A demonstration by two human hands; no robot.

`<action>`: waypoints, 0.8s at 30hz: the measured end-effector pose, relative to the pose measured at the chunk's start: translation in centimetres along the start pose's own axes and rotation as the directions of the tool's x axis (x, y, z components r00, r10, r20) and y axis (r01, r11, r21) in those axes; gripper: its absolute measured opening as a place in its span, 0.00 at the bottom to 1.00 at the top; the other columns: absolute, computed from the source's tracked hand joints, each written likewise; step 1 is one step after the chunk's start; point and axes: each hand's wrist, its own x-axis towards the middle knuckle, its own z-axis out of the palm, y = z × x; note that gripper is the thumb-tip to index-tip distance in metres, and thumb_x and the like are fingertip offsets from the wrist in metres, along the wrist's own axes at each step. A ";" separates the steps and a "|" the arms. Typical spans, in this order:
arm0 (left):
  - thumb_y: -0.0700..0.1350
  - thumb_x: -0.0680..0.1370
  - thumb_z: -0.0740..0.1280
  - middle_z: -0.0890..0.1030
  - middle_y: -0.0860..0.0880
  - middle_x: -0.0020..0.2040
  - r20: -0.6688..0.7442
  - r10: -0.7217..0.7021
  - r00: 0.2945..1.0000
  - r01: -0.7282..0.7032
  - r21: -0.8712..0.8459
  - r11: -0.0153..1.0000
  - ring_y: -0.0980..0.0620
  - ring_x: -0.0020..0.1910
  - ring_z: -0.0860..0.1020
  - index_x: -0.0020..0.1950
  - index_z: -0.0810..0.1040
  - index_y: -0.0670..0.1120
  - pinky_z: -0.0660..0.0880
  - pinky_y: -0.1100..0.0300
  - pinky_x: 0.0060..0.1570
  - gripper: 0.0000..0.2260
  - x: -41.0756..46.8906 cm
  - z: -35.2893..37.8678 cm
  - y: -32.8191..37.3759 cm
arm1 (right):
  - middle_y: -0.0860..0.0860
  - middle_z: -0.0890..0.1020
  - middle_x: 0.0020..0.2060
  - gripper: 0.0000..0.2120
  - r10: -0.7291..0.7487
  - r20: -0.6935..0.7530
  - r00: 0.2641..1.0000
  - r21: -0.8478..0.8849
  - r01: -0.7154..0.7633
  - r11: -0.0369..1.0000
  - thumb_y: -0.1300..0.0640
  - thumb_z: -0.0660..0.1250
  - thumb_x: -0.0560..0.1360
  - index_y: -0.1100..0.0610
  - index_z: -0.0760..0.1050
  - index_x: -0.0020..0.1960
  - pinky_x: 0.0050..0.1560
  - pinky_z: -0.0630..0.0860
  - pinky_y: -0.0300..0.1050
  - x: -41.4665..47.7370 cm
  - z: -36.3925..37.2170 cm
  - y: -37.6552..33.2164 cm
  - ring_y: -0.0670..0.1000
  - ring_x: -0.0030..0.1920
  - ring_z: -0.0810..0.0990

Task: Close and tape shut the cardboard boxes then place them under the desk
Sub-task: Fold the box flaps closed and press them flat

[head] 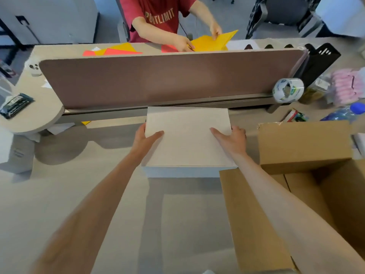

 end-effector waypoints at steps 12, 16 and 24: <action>0.43 0.70 0.73 0.75 0.54 0.65 0.130 -0.020 0.991 0.046 -0.201 0.979 0.53 0.63 0.73 0.72 0.66 0.58 0.71 0.58 0.55 0.33 -0.8 -1.6 -1.0 | 0.47 0.84 0.55 0.26 -0.075 0.423 0.903 0.518 -0.173 0.838 0.43 0.75 0.70 0.49 0.74 0.65 0.56 0.80 0.53 0.9 -0.3 0.4 0.50 0.55 0.84; 0.42 0.68 0.73 0.77 0.56 0.63 0.020 0.064 0.998 -0.057 -0.235 0.970 0.54 0.62 0.75 0.70 0.67 0.60 0.71 0.54 0.59 0.34 -2.8 -2.7 0.9 | 0.49 0.83 0.58 0.24 -0.172 0.415 0.893 0.605 -0.130 0.786 0.48 0.73 0.72 0.51 0.74 0.66 0.59 0.77 0.54 0.1 -1.2 -1.5 0.52 0.59 0.82; 0.39 0.73 0.70 0.78 0.61 0.59 -0.097 0.247 0.964 -0.265 -0.273 0.925 0.60 0.59 0.75 0.69 0.66 0.63 0.71 0.62 0.52 0.30 -8.5 -4.0 6.9 | 0.43 0.86 0.50 0.20 -0.437 0.307 0.845 0.702 0.110 0.704 0.64 0.67 0.77 0.55 0.71 0.68 0.44 0.79 0.35 -4.6 -8.5 -8.9 0.43 0.50 0.85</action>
